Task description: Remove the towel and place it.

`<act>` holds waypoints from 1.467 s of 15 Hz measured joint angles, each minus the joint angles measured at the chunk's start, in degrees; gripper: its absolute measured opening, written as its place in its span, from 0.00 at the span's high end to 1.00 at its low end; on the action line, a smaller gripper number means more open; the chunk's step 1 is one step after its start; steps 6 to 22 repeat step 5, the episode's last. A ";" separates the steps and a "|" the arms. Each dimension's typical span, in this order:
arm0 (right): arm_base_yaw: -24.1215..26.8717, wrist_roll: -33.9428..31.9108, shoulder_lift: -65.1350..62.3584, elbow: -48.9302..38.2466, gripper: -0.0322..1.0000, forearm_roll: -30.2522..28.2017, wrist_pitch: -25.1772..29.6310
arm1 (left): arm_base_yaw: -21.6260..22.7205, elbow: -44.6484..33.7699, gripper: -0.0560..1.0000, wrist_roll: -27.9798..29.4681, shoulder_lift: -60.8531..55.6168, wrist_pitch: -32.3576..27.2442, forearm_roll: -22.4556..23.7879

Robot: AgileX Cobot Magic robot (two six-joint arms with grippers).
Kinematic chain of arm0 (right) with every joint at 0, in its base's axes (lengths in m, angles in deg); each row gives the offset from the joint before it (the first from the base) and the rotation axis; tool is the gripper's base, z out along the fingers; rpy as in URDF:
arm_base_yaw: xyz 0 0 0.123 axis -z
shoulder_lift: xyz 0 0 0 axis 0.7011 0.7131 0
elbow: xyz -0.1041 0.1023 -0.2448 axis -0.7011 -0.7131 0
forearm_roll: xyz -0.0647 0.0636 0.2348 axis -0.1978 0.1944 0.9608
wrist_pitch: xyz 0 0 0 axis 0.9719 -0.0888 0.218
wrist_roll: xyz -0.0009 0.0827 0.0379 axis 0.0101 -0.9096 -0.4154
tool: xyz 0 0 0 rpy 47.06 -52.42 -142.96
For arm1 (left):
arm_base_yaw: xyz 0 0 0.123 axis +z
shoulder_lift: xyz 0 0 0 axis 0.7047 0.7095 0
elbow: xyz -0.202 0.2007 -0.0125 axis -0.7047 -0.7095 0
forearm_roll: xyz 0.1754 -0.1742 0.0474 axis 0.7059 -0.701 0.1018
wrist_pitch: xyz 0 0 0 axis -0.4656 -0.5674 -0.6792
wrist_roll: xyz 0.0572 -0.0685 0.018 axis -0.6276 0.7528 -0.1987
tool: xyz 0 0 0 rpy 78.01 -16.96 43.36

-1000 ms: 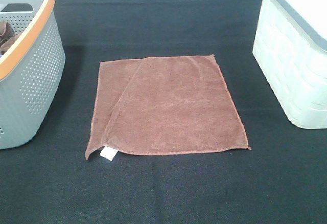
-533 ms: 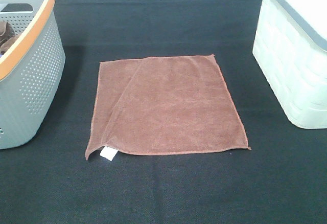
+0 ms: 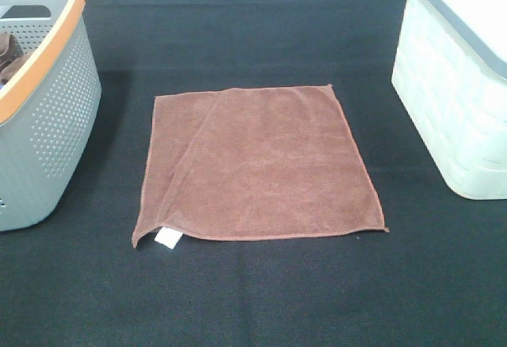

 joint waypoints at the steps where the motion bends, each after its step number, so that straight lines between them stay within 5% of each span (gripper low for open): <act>1: 0.00 0.00 0.00 0.00 0.23 0.00 0.00 | 0.00 0.00 0.17 0.00 0.00 0.00 0.00; 22: 0.00 0.00 0.00 0.00 0.23 0.00 0.00 | 0.00 0.00 0.17 0.00 0.00 0.00 0.00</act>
